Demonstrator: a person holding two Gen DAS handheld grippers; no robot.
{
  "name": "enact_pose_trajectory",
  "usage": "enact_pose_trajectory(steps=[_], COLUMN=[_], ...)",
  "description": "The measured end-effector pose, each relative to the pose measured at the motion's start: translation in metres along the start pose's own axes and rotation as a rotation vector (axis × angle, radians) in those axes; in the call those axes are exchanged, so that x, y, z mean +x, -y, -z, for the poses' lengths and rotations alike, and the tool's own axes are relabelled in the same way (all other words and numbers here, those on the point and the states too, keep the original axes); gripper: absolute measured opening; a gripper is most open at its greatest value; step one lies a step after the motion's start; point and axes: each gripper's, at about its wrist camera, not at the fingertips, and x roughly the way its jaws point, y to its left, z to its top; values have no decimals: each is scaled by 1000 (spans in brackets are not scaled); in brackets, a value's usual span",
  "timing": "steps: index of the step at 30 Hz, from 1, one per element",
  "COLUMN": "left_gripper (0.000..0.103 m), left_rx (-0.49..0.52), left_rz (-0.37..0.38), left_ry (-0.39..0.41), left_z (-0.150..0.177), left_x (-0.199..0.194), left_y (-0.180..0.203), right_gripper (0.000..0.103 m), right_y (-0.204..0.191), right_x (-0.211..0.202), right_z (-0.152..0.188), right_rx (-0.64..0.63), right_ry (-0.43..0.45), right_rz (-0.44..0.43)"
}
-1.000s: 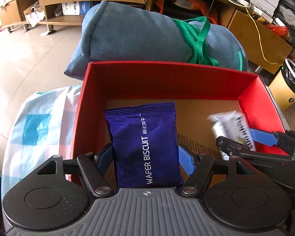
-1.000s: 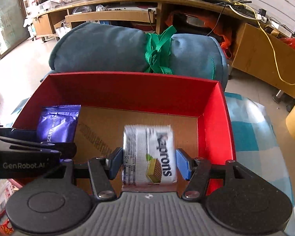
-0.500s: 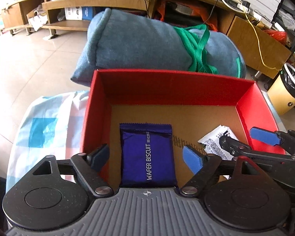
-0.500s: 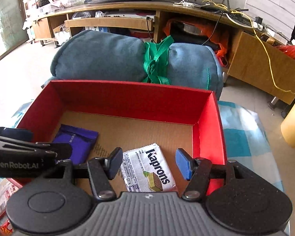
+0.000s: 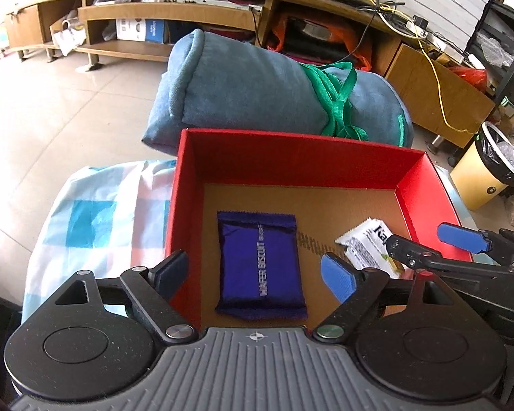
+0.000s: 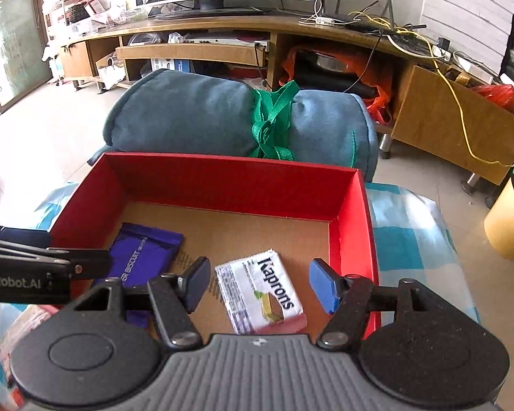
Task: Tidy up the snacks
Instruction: 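Withdraw both grippers from the red box toward the remaining snacks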
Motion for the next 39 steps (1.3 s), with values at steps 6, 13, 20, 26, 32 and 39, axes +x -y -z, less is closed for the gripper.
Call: enact_pose_trajectory(steps=[6, 13, 20, 26, 32, 39], left_gripper=[90, 91, 92, 93, 93, 93], left_rx=[7, -16, -55, -71, -60, -52], left_rz=[14, 13, 19, -22, -41, -31], left_ry=[13, -9, -44, -79, -101, -138], left_z=[12, 35, 58, 73, 79, 82], left_x=[-21, -33, -43, -39, -34, -26], left_y=[-12, -29, -51, -70, -80, -89], right_gripper=[60, 62, 64, 64, 64, 64], right_y=[-7, -28, -38, -48, -67, -90], right_x=[-20, -35, -58, -67, -62, -46], right_z=[12, 35, 53, 63, 66, 60], right_rx=[4, -28, -27, -37, -92, -137], right_ry=[2, -31, -20, -32, -60, -100], right_rz=[-26, -61, -95, -123, -168, -223])
